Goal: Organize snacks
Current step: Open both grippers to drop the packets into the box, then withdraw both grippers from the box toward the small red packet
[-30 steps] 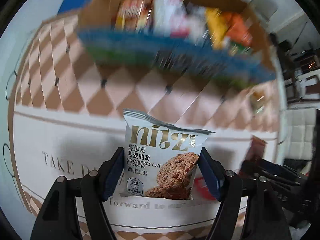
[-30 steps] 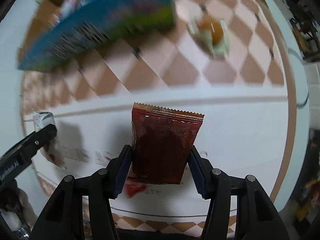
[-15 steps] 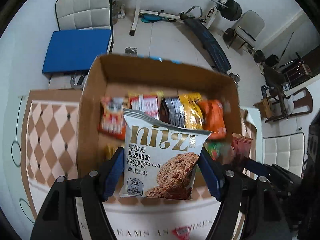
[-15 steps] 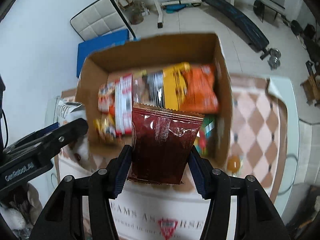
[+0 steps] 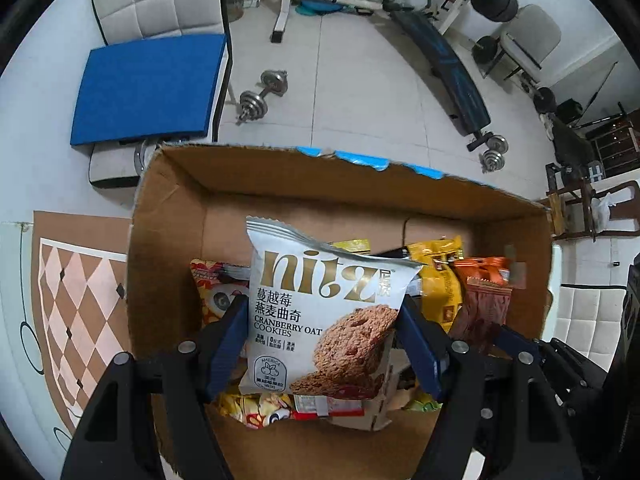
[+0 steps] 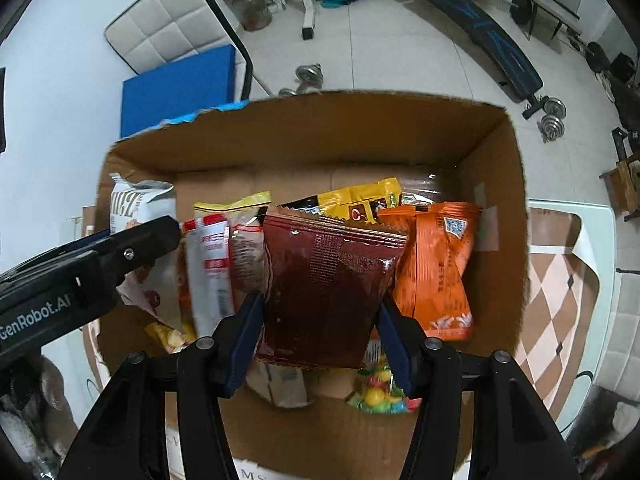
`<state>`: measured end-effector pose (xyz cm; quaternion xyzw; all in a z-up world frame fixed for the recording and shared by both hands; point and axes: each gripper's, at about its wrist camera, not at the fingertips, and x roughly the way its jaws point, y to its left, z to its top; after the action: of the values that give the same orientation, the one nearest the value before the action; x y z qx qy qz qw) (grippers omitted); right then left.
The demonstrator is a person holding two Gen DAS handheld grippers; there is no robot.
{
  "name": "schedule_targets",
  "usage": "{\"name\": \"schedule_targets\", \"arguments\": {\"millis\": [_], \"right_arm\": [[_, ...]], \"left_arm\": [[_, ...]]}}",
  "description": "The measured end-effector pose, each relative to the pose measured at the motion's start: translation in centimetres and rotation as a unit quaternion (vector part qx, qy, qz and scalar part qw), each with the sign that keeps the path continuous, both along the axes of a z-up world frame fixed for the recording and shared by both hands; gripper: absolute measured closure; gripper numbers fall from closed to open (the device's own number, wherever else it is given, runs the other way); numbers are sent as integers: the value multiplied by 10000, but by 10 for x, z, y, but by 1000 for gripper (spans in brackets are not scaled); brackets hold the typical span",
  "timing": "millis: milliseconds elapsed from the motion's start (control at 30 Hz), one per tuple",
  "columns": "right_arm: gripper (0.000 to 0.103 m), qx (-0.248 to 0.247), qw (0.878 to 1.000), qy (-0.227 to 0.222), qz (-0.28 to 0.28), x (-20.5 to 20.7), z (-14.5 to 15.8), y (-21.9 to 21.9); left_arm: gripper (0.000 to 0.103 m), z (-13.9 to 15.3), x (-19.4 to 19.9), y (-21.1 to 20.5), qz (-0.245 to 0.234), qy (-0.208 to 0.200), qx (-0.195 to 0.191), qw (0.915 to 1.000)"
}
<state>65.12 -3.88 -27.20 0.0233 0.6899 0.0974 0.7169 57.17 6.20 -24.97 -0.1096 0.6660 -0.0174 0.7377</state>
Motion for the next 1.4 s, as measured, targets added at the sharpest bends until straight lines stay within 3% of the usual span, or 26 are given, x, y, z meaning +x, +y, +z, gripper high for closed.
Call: {"name": "schedule_targets", "arguments": {"millis": [367, 400, 467, 500, 967, 1400], "right_arm": [[41, 85, 9998, 167, -37, 16, -23, -5], [37, 128, 9996, 267, -29, 17, -26, -5], [12, 103, 9991, 419, -14, 18, -29, -4], [10, 49, 9991, 429, -1, 19, -30, -3], [8, -371, 9991, 205, 9, -3, -4, -11], [7, -467, 9977, -482, 17, -65, 57, -28]], "left_arm": [[31, -15, 2, 4, 42, 266, -43, 9996], [27, -16, 2, 5, 62, 353, -60, 9993], [17, -14, 1, 7, 75, 354, -114, 9993], [12, -12, 1, 7, 65, 327, -61, 9994], [12, 20, -20, 1, 4, -12, 144, 9999], [12, 79, -89, -17, 75, -933, 546, 9941]]}}
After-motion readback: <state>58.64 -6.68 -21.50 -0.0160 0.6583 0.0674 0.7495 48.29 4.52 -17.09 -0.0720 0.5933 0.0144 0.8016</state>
